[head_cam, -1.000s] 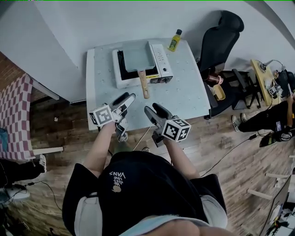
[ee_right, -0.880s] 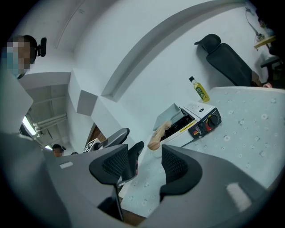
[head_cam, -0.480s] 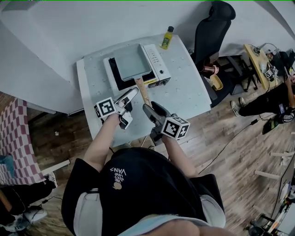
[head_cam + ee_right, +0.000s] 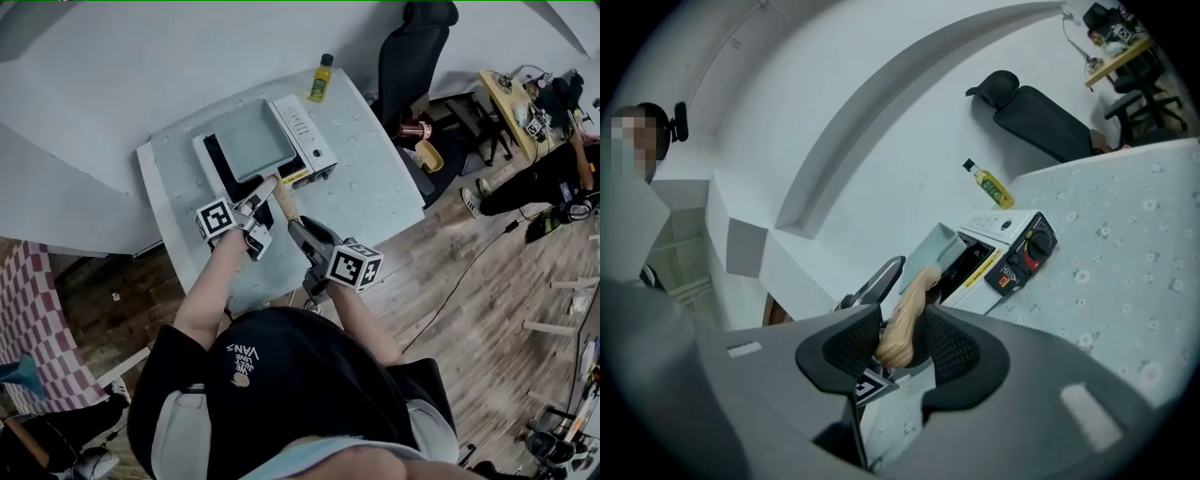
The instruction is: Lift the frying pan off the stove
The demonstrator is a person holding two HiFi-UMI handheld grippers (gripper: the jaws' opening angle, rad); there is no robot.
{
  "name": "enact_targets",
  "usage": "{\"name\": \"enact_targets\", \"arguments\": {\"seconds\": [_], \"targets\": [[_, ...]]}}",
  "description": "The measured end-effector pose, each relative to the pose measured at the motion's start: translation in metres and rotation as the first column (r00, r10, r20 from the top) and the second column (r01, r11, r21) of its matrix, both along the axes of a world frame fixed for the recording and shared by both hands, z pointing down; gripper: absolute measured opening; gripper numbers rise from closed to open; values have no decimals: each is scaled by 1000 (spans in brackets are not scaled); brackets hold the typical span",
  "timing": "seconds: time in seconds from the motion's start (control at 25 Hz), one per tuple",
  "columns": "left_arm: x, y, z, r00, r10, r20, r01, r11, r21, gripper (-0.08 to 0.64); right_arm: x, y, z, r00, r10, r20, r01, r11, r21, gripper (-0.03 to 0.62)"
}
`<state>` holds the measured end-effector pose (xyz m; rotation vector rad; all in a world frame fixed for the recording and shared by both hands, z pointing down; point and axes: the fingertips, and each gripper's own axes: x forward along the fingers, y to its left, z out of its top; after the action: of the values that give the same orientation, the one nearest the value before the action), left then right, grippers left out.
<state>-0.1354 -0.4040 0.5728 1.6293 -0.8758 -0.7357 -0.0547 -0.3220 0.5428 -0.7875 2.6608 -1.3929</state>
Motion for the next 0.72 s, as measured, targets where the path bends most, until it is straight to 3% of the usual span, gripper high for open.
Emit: {"name": "enact_targets", "arguments": {"seconds": [0.52,0.6,0.72], "targets": [[19,-26,5,993,42,-115,-46,998,-36,295,-1,2,0,998,26,50,-25,999,-26,133],[20,-29,8,994,55,-98,-58,998,-33,290,-1,2,1,999,27,40,-26,999,-22,132],[23,-29,9,992,67,-105,-72,996,-46,196,-1,3,4,999,34,20,-34,999,-15,130]]}}
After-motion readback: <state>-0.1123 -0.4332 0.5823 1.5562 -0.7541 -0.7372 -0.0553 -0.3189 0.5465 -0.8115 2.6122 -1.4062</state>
